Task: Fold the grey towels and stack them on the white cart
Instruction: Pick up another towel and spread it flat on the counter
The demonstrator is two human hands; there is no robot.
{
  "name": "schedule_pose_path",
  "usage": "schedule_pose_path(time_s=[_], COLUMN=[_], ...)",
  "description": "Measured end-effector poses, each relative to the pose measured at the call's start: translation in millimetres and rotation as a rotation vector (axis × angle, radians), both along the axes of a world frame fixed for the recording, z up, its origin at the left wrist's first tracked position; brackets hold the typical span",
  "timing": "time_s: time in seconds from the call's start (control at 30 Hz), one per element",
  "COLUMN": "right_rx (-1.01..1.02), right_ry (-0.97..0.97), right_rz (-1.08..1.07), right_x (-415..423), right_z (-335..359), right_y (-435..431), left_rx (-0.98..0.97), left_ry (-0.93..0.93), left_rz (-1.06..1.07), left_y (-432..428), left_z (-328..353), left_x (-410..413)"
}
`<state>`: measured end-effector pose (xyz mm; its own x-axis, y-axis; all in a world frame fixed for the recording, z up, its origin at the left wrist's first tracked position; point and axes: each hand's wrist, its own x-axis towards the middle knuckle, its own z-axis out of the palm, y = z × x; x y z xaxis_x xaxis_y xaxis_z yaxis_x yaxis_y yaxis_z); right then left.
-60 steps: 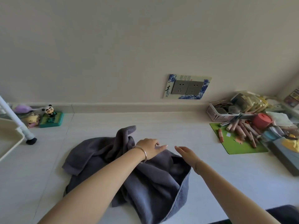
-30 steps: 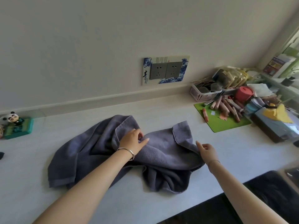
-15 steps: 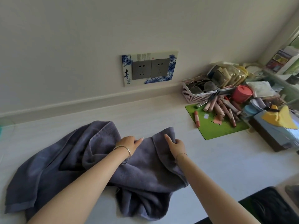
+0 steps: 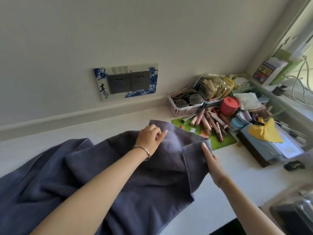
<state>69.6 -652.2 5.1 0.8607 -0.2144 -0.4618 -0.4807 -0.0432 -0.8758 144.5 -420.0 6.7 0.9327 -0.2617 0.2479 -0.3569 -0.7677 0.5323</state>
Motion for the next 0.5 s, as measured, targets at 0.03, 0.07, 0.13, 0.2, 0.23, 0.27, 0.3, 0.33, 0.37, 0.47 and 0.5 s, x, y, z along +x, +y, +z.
schedule_pose_path(time_s=[0.03,0.07,0.13,0.2,0.23,0.27,0.3,0.33,0.37,0.47,0.5], right_rx=[-0.1,-0.175,-0.272,-0.361,-0.43,-0.488,-0.517,-0.525,-0.529,-0.59,-0.638], right_ry=[0.075,0.134,0.194,0.151,0.107,0.065,0.028,-0.01,-0.036,-0.05,-0.079], right_rz=[0.047,0.111,0.189,0.144,0.1,0.065,0.049,0.064,0.102,0.233,0.249], right_x=[-3.0,-5.2,-2.8,10.5,20.5,31.2,42.6,53.8,64.3,85.4,88.5], right_z=[-10.4,-17.7,-27.6,-38.2,-43.2,-45.8,-48.1,-50.9,-53.5,-61.5,-63.8], right_y=[-14.6,-25.7,-39.5,-50.9,-54.6,-55.6,-54.3,-51.2,-46.2,-23.8,-16.7], left_rx=[0.068,0.124,0.19,0.134,0.084,0.043,0.025,0.032,0.057,0.165,0.184], left_ry=[0.147,0.263,0.351,0.339,0.316,0.298,0.291,0.305,0.33,0.438,0.447], left_rz=[0.021,0.035,0.052,0.101,0.142,0.188,0.23,0.26,0.272,0.255,0.265], left_y=[-6.5,-9.0,-4.7,-2.9,-2.1,-1.5,-1.3,-1.4,-2.1,-6.0,-8.3], left_z=[-19.7,-37.6,-54.8,-55.8,-53.7,-51.7,-49.8,-49.0,-49.3,-57.9,-62.0], left_x=[-4.0,-8.8,-16.2,-16.1,-13.3,-9.1,-4.2,1.5,7.6,23.0,27.1])
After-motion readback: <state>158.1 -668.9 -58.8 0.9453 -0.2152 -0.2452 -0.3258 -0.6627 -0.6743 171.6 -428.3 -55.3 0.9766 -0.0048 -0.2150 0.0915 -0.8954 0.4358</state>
